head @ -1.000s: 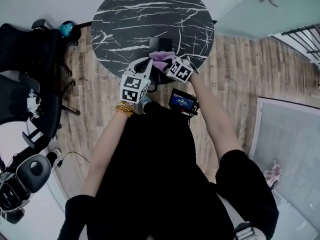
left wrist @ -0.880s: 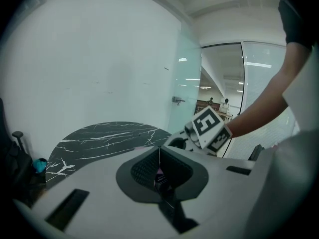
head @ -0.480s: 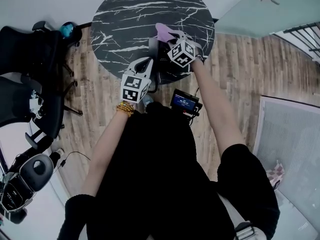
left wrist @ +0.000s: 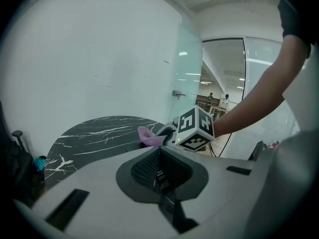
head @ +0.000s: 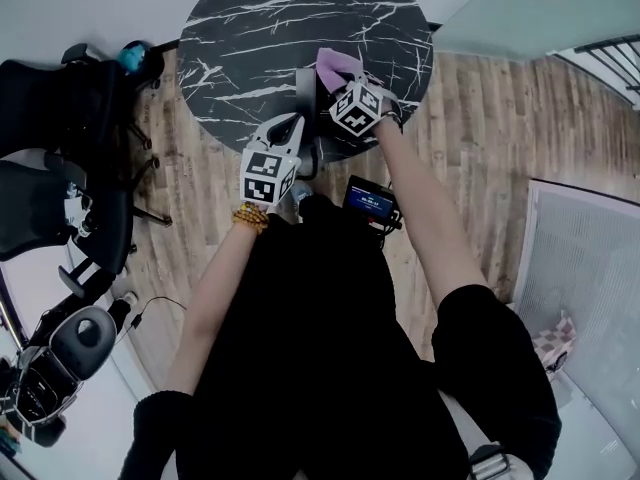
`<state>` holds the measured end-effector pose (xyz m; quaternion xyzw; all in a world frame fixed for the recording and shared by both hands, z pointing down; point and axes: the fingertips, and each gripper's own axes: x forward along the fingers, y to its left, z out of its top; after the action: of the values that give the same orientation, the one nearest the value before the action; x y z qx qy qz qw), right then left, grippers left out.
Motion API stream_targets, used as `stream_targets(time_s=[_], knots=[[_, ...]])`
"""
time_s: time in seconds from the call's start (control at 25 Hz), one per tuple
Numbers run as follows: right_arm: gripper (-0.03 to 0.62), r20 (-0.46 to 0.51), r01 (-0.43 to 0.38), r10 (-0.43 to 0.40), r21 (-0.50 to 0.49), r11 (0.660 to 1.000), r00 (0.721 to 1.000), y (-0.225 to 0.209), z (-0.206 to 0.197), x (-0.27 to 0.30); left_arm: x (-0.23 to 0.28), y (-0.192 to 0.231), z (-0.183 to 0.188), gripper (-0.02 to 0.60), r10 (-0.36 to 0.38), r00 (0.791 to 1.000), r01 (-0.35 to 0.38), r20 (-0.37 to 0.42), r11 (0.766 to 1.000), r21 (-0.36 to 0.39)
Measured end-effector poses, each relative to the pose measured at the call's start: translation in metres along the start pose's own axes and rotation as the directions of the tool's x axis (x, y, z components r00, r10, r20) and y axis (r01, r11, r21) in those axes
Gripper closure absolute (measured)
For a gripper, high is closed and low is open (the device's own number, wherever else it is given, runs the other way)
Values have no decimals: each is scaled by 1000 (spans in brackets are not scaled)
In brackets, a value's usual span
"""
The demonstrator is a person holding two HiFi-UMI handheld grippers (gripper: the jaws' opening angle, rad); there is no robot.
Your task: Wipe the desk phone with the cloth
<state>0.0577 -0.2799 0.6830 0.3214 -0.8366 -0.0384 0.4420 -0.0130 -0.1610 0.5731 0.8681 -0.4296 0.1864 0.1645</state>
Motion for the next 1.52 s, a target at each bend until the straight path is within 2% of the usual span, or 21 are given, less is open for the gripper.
stream_targets(time_s=[0.2, 0.64, 1.52], knots=[[536, -15, -29, 29, 16, 999, 999, -1, -1, 0, 5, -5, -5, 566, -16, 1000, 16, -18, 1000, 1], [536, -22, -24, 26, 89, 996, 999, 15, -3, -2, 17, -11, 2, 566, -54, 998, 54, -9, 998, 16], [536, -40, -62, 66, 110, 992, 997, 42, -17, -8, 5, -5, -2, 566, -33, 999, 33, 10, 999, -7]])
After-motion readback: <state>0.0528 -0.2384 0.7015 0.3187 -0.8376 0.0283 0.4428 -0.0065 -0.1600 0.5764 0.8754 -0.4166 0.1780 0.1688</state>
